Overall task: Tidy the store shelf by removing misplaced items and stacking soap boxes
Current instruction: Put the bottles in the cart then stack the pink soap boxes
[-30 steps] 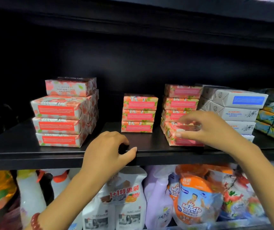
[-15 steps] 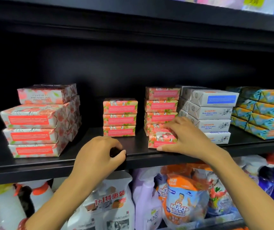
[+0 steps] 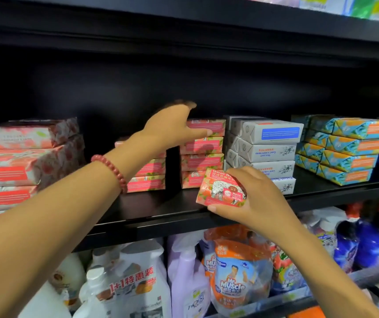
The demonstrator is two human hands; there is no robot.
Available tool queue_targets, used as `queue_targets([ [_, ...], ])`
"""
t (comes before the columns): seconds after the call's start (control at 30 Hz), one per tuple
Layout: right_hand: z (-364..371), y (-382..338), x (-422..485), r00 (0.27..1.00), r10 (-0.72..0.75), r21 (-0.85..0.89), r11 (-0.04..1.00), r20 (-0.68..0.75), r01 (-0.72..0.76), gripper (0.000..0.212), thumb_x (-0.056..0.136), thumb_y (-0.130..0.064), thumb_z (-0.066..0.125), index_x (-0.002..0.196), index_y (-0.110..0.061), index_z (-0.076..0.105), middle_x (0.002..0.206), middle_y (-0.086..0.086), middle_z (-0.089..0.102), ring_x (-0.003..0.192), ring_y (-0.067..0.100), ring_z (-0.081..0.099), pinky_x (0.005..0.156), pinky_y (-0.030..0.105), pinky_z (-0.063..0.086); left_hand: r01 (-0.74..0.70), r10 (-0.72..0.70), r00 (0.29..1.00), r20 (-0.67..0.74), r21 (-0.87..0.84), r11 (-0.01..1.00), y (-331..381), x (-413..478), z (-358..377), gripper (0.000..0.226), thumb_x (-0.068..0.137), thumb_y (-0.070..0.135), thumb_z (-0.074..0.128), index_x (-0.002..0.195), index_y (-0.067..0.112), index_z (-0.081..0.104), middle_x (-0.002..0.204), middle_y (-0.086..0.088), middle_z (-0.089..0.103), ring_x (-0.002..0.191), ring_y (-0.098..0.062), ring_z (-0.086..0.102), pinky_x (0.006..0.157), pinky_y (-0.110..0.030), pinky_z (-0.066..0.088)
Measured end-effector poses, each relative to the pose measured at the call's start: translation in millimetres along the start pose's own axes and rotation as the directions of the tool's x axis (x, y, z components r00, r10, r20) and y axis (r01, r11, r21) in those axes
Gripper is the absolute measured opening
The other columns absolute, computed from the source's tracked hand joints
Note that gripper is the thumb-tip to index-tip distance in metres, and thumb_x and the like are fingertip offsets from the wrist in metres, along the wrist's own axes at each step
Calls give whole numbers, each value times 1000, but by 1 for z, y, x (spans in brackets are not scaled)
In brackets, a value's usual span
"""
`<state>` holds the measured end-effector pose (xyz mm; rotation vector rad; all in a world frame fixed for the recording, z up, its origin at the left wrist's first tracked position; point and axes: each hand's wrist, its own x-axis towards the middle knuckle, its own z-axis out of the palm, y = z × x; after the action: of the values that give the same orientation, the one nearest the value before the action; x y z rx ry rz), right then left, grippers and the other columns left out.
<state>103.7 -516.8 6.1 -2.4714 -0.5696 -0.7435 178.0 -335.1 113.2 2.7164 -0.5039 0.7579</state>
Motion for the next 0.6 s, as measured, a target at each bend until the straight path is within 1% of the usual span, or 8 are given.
queue_targets([
  [0.07, -2, 2, -4, 1000, 3, 1, 1000, -21, -3, 68, 63, -61, 72, 120, -31, 51, 98, -19, 41, 94, 2, 40, 74, 21, 35, 88, -86, 988, 127, -9, 996, -2, 17, 6, 87, 79, 63, 61, 146, 17, 29, 147, -4, 39, 129, -23, 43, 100, -33, 38],
  [0.1, -3, 3, -6, 1000, 3, 1, 1000, -29, -3, 67, 63, -60, 72, 119, -32, 51, 97, -20, 41, 94, 2, 41, 73, 20, 35, 134, -128, 977, 171, -24, 991, -5, 24, 9, 89, 77, 64, 62, 145, 16, 32, 146, -4, 39, 128, -23, 43, 100, -35, 39],
  [0.2, -4, 6, -10, 999, 11, 6, 1000, -51, -10, 67, 62, -59, 75, 118, -30, 53, 98, -17, 44, 95, 4, 45, 74, 21, 39, 191, -178, 967, 185, -56, 980, -10, 36, 13, 84, 70, 62, 70, 134, 14, 45, 129, -5, 53, 110, -22, 54, 92, -34, 47],
  [0.23, -4, 6, -11, 999, 13, 8, 1000, -53, -12, 68, 62, -61, 75, 118, -29, 53, 98, -17, 44, 95, 5, 45, 75, 22, 39, 194, -180, 969, 171, -66, 979, -12, 38, 14, 82, 68, 61, 72, 130, 13, 48, 124, -5, 56, 104, -20, 56, 90, -34, 48],
  [0.3, -2, 5, -12, 998, -3, 12, 1000, -63, 4, 72, 59, -68, 70, 118, -30, 53, 97, -21, 42, 95, 4, 45, 73, 17, 38, 190, -174, 974, 143, -105, 976, -11, 35, 14, 74, 67, 58, 74, 122, 12, 54, 113, -4, 61, 93, -17, 58, 85, -32, 51],
  [0.4, 1, 2, -12, 998, -14, 25, 1000, -61, 16, 75, 56, -70, 63, 120, -32, 53, 97, -26, 41, 95, 2, 44, 74, 12, 35, 138, -130, 990, 62, -157, 978, -12, 23, 10, 59, 70, 53, 75, 111, 13, 59, 105, -2, 65, 87, -15, 62, 80, -31, 53],
  [0.5, 4, -1, -9, 999, -34, 13, 999, -31, 34, 80, 57, -73, 65, 123, -31, 52, 104, -19, 45, 100, 3, 45, 77, 19, 39, 51, -71, 993, -95, -199, 979, -21, 5, -1, 63, 73, 49, 74, 123, 14, 57, 117, -1, 59, 95, -12, 56, 77, -25, 46],
  [0.6, 8, -6, -6, 998, -65, 1, 998, 12, 65, 84, 57, -72, 67, 126, -29, 50, 108, -20, 42, 102, -1, 41, 79, 14, 34, 22, -59, 983, -175, -207, 978, -37, -15, -19, 68, 74, 49, 72, 130, 15, 54, 119, 3, 55, 97, -8, 50, 77, -20, 38],
])
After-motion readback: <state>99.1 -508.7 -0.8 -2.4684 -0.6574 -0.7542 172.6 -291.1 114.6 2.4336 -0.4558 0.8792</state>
